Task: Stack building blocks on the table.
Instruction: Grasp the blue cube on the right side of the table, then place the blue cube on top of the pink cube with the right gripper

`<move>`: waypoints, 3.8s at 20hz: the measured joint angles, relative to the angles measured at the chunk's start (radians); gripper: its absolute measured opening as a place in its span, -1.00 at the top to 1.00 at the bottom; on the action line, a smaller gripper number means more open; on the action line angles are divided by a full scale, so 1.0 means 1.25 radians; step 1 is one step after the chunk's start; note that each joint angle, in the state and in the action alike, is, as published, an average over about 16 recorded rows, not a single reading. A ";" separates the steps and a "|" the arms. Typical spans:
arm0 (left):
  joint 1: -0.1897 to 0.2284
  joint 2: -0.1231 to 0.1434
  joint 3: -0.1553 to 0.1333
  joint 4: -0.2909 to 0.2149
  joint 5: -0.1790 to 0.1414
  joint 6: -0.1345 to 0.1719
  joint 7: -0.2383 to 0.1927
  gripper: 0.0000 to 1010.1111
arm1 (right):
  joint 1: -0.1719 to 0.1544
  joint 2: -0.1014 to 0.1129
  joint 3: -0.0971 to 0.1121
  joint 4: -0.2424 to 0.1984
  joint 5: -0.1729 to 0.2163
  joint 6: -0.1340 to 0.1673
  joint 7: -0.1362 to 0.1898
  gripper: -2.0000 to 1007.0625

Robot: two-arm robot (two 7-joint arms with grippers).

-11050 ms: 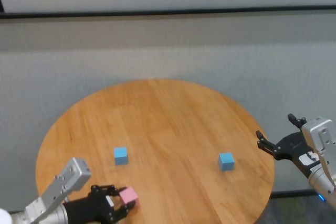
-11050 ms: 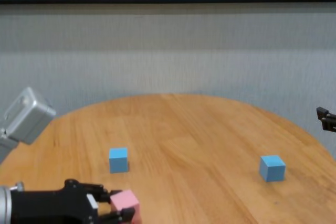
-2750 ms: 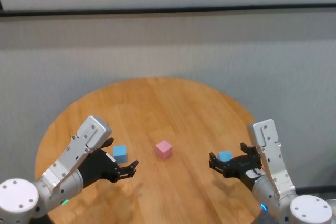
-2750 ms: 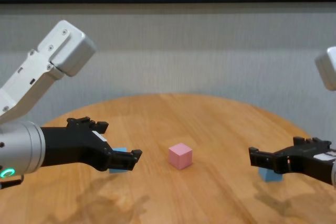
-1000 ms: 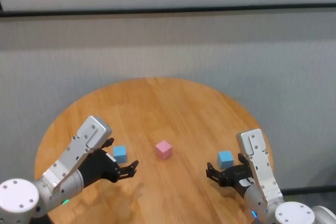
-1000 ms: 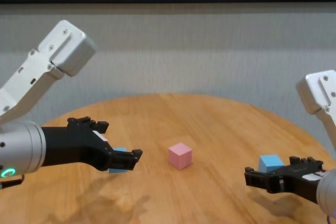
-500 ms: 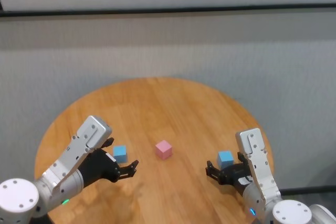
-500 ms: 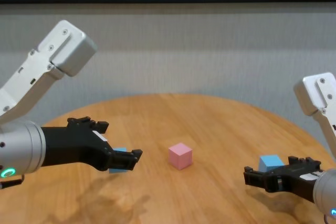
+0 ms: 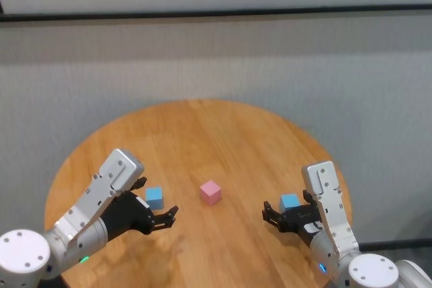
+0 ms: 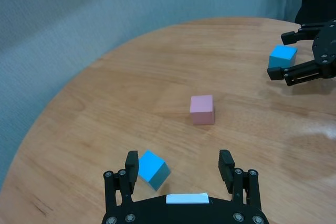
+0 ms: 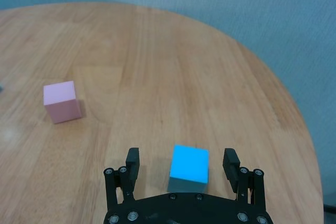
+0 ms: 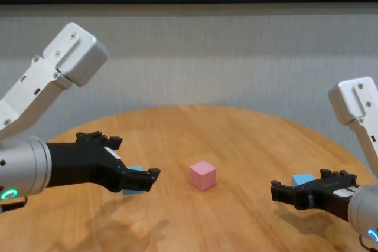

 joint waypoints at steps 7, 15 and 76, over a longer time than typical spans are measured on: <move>0.000 0.000 0.000 0.000 0.000 0.000 0.000 -0.98 | 0.000 -0.006 0.007 0.005 -0.011 -0.003 0.007 -1.00; 0.000 0.000 0.000 0.000 0.000 0.000 0.000 -0.98 | -0.002 -0.013 0.017 0.010 -0.021 -0.002 0.014 -1.00; 0.000 0.000 0.000 0.000 0.000 0.000 0.000 -0.98 | 0.085 -0.015 0.017 0.049 -0.093 -0.131 0.281 0.26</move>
